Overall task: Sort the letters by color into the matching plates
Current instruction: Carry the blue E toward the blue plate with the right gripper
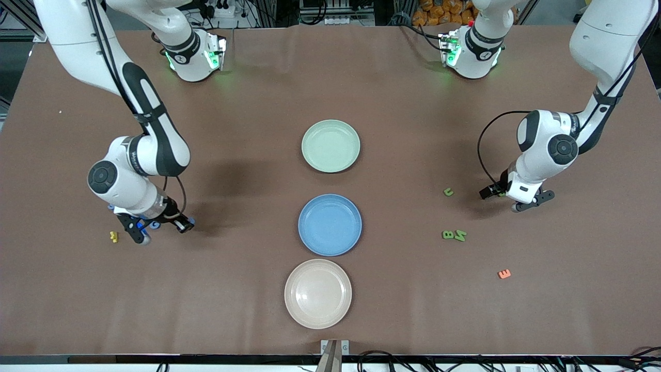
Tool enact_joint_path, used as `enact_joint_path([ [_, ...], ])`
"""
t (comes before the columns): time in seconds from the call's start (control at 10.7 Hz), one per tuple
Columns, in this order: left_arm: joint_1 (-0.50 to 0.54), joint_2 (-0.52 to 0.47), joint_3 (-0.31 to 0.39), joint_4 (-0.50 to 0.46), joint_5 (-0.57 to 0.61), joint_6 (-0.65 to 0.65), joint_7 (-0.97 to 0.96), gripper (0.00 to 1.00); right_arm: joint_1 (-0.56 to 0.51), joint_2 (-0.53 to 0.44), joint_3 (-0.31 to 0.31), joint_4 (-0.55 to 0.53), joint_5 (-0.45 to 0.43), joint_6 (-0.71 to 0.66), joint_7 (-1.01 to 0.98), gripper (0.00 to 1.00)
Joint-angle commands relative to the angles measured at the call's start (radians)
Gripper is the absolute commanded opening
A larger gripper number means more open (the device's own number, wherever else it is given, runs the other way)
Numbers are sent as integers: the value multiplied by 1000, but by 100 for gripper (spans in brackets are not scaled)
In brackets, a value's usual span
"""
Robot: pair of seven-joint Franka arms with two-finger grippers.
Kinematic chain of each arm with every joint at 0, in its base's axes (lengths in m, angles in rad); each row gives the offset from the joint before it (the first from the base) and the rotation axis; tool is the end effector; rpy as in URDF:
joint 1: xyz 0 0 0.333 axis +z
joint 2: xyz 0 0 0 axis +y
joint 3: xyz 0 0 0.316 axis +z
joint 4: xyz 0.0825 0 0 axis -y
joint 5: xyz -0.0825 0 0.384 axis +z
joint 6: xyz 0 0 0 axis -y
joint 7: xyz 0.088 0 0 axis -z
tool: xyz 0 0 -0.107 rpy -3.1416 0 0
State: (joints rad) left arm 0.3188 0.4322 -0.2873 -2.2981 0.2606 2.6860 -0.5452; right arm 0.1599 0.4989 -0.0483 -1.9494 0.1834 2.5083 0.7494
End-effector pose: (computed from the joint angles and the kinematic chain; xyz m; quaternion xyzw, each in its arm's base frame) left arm 0.5221 0.0013 0.1655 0.9834 0.1815 -0.0078 0.0017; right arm 0.6228 0.0696 0.2271 -0.9243 0.3777 -0.0092 0.0537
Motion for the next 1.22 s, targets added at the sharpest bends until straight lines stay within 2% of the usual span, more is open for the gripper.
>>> enact_joint_path([
  [0.0, 8, 8, 0, 11, 46, 11, -10, 100, 61, -2, 33, 116, 16, -94, 69, 1],
  [0.19, 8, 8, 5, 9, 46, 11, -10, 100, 125, 26, 35, 171, 16, -94, 102, 2],
  [0.28, 11, 8, 7, 11, 48, 9, -12, 26, 154, 42, 36, 200, 18, -92, 123, 2],
  [0.37, 22, 8, 8, 11, 60, 9, 1, 0, 189, 68, 35, 239, 18, -92, 149, 2],
  [0.56, 23, 8, 7, 14, 92, 9, -7, 0, 252, 125, 35, 325, 18, -92, 200, 2],
  [1.12, -1, 0, 7, 16, 92, 3, -42, 0, 378, 242, 36, 472, 18, -80, 293, 2],
])
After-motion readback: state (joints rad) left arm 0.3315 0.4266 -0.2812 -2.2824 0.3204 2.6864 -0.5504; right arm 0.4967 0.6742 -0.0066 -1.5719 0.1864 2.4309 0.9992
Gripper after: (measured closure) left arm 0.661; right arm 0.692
